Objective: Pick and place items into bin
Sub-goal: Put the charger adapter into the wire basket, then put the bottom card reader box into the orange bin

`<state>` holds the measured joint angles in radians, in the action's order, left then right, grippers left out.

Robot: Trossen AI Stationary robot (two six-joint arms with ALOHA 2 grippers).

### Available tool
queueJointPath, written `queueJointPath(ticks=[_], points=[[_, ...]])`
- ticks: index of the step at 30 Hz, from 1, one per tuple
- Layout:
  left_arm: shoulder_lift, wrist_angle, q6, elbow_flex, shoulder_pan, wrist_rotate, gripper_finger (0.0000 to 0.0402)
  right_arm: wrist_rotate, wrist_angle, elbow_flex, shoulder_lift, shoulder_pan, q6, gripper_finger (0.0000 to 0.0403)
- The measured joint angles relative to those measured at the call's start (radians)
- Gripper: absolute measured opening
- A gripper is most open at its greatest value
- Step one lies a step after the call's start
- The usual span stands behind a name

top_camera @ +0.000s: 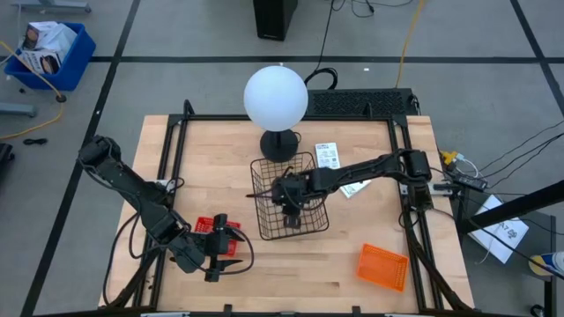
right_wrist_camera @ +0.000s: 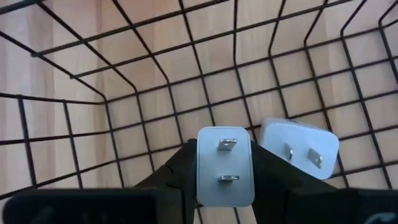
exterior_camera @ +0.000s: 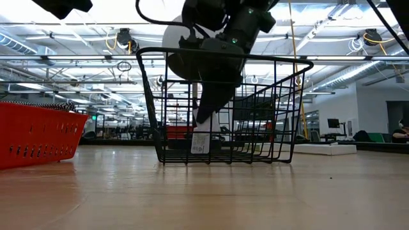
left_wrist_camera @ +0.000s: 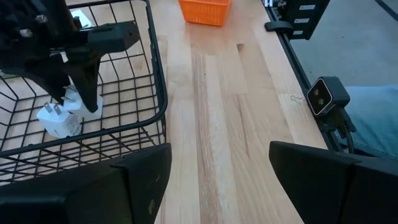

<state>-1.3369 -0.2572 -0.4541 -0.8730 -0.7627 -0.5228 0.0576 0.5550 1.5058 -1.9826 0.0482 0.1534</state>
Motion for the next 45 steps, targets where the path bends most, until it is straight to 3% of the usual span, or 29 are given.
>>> queueJointPath(ticks=[13,29,45], points=[[0.0,0.0,0.0,0.0,0.0,0.0,0.0274,0.0,-0.063,-0.081,-0.001,-0.011,0.024,0.012],[0.0,0.0,0.0,0.0,0.0,0.0,0.0274,0.0,-0.066,-0.084,0.023,0.0,0.016,0.0132],[0.0,0.0,0.006,0.0,0.0,0.0,0.0274,-0.002,-0.036,-0.084,0.197,0.047,0.044,0.0127]])
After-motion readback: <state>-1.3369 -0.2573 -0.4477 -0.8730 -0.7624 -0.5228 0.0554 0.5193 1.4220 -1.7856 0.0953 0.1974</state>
